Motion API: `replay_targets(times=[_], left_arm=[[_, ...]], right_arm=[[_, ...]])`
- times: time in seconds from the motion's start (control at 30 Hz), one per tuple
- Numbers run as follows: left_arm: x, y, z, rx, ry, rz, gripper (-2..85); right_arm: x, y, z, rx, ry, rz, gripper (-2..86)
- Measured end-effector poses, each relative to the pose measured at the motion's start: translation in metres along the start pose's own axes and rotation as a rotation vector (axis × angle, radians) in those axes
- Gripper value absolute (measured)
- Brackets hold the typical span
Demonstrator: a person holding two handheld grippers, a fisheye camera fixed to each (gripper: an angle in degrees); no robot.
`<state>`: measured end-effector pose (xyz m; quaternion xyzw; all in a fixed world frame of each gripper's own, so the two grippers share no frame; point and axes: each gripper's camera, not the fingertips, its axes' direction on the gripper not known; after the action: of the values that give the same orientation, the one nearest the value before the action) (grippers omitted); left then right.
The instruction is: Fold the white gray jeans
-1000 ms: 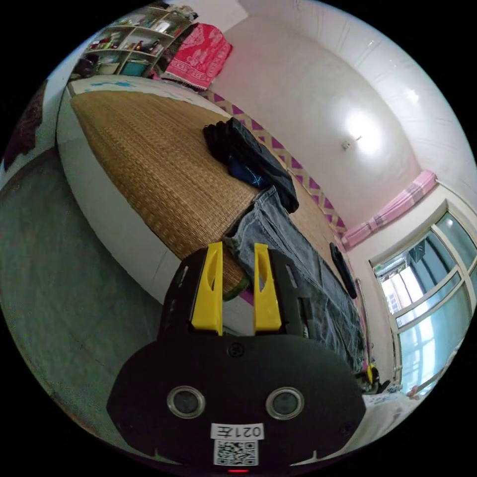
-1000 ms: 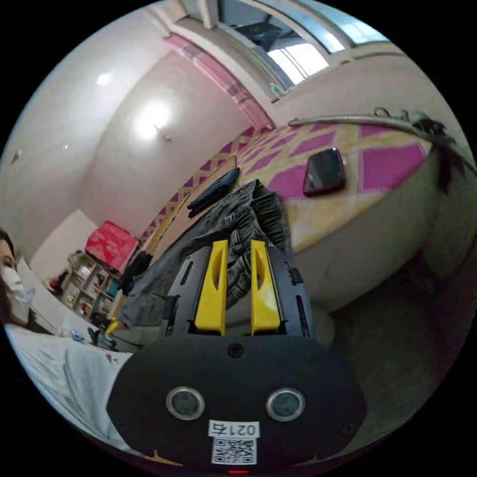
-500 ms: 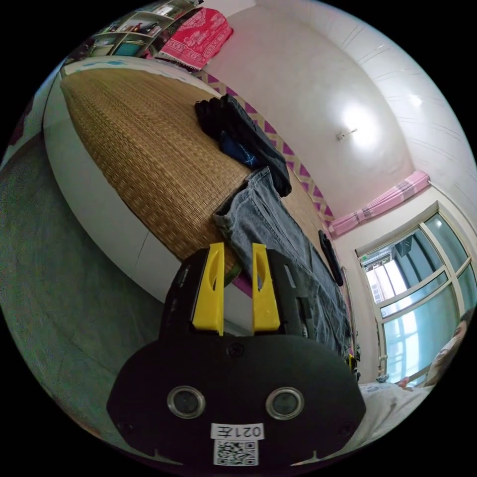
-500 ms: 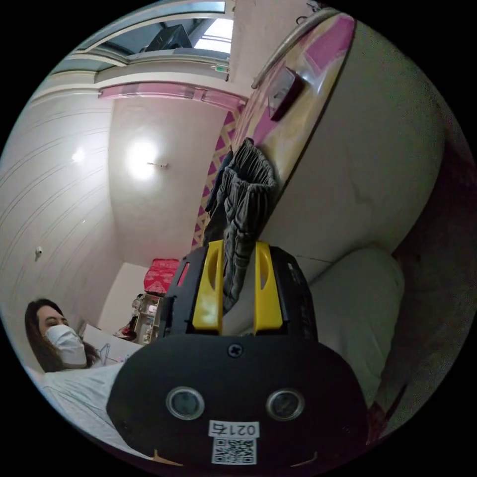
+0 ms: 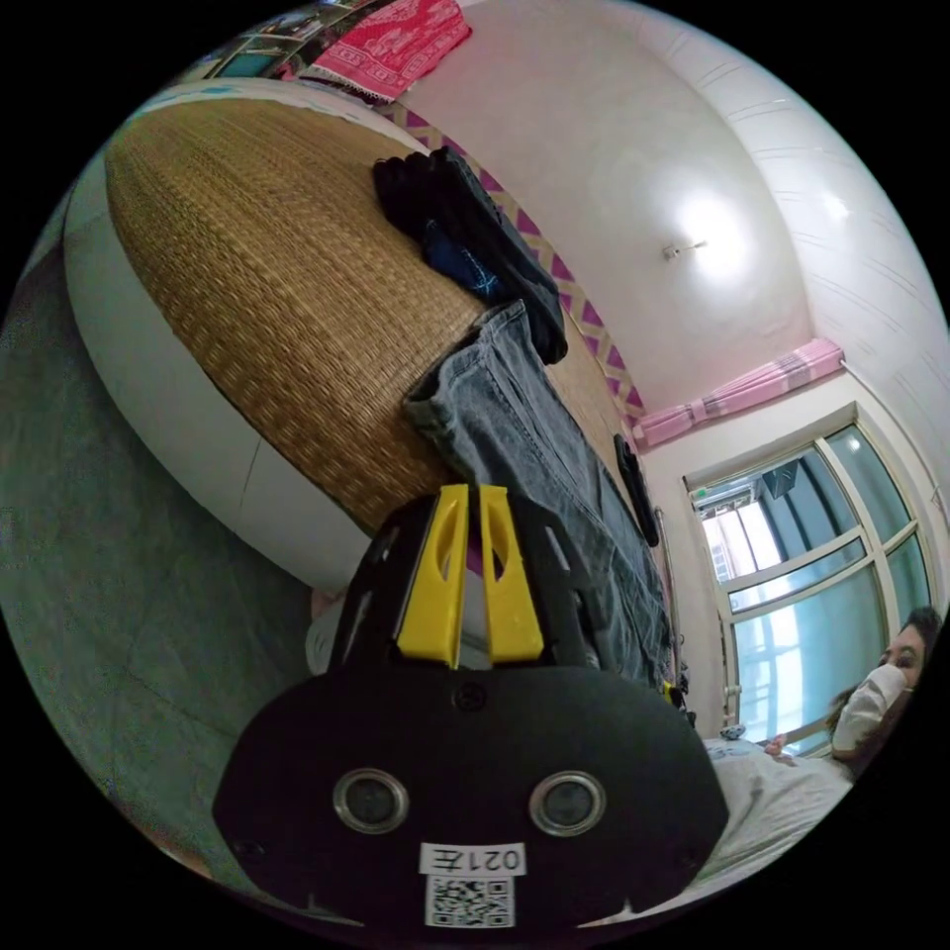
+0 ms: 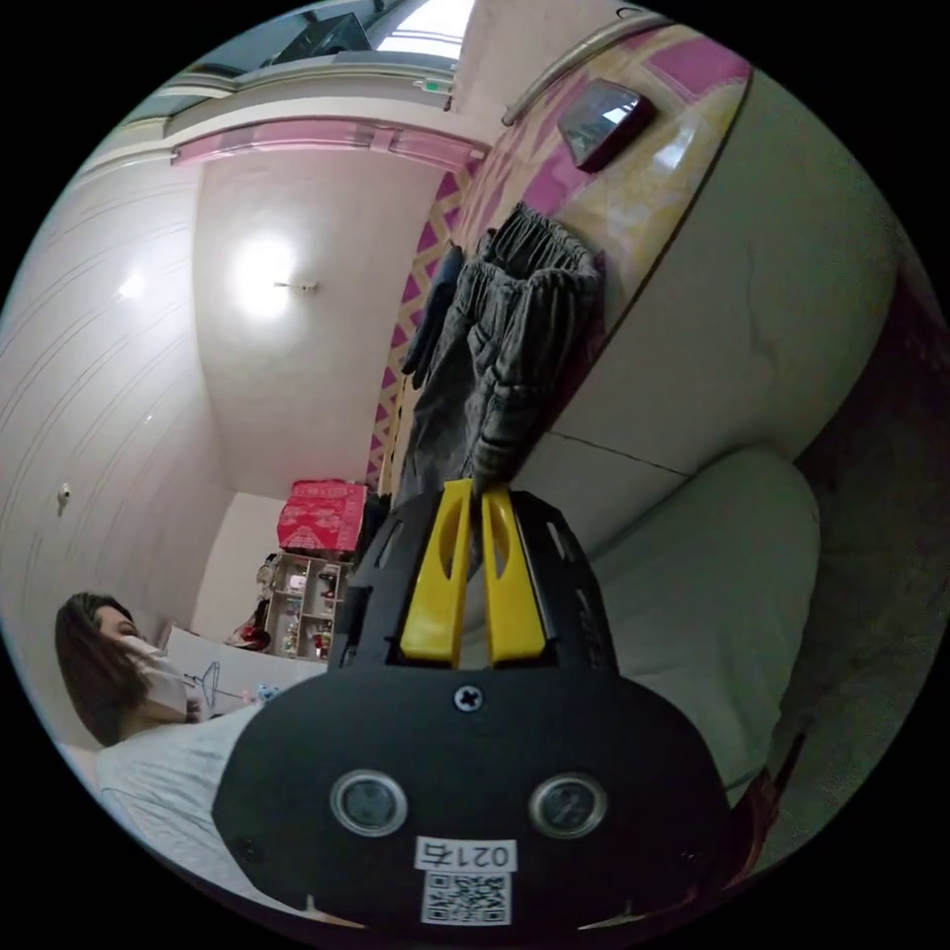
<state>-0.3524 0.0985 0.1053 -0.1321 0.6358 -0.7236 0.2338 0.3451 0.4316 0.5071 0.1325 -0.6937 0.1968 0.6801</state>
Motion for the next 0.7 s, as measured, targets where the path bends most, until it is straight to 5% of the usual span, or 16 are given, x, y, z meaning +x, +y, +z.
replay_targets(times=[0.37, 0.7], left_arm=[[0.108, -0.109, 0.05, 0.006, 0.093, 0.244, -0.9], [0.118, -0.225, 0.279, -0.165, -0.228, 0.133, 4.0]], right_arm=[[-0.103, -0.116, 0.077, -0.071, -0.181, -0.208, 0.1], [-0.102, -0.26, 0.28, -0.108, 0.174, -0.148, 7.2]])
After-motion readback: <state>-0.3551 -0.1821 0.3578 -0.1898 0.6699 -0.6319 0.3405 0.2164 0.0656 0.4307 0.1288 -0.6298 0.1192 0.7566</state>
